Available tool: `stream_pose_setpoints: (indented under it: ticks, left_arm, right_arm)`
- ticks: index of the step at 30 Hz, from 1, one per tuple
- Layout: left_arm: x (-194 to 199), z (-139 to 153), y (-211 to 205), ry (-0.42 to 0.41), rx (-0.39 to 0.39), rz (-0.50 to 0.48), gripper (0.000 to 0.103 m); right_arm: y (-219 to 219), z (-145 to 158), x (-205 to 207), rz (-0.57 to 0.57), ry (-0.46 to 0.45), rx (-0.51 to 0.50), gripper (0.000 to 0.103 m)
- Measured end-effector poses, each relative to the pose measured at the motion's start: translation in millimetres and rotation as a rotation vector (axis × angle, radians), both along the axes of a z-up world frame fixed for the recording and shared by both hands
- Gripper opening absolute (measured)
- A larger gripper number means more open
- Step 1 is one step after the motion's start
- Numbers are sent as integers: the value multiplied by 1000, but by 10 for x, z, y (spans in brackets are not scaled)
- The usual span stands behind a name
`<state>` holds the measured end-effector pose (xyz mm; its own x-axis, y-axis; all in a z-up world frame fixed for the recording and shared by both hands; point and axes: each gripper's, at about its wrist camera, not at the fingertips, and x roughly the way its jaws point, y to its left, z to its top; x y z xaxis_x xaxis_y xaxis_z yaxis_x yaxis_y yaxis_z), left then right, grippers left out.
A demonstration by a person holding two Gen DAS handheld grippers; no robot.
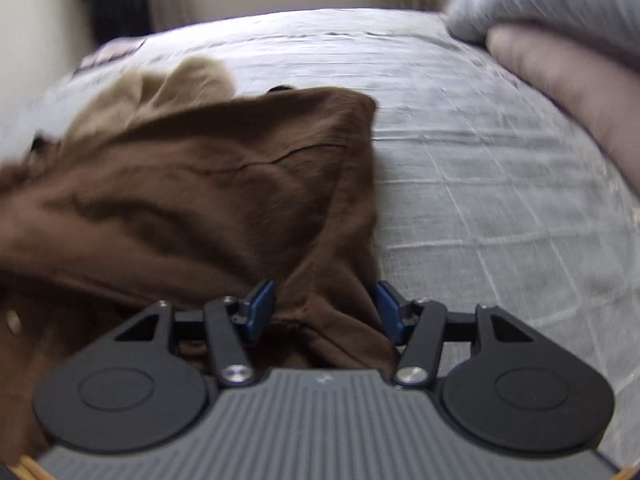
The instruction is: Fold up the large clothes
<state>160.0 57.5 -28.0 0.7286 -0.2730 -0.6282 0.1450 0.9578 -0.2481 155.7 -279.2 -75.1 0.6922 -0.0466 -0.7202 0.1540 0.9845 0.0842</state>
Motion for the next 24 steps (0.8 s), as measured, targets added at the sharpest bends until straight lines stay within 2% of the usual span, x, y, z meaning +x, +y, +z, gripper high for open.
stream_pose_setpoints:
  ticks: [1,2,4,7,9,12,17,19,24]
  left_arm:
    - [-114,27,63,-3,-2,8,90]
    - [-230,49,130,-10,-8,14,95]
    - [-449,89,284,-14,-11,19,99]
    - [-696,87,483,12,-1,16,100]
    - [-833,59,623,17,-2,11,100]
    - [-980,-45,806,38,8,15,100]
    - [-1156,-257,1041,92,-3,-4,100]
    - [-1226,-335,1133,117,-36,-19,100]
    - [-1466,-372,1285,108,-146,-52,100]
  right_arm:
    - [-11,60,-58,-14,-9,28,58]
    - [7,125,-139,-3,-25,29,61]
    - [35,243,-372,41,-59,19,79]
    - [31,322,-766,114,-61,-3,90]
    - [-30,350,-1055,152,-61,-16,93]
    - [-209,300,-1456,150,-64,9,94]
    - [-610,71,-1946,109,-35,114,95]
    - [-724,-40,-2085,101,-17,173,94]
    - [-827,-110,-2408,128,-77,305,94]
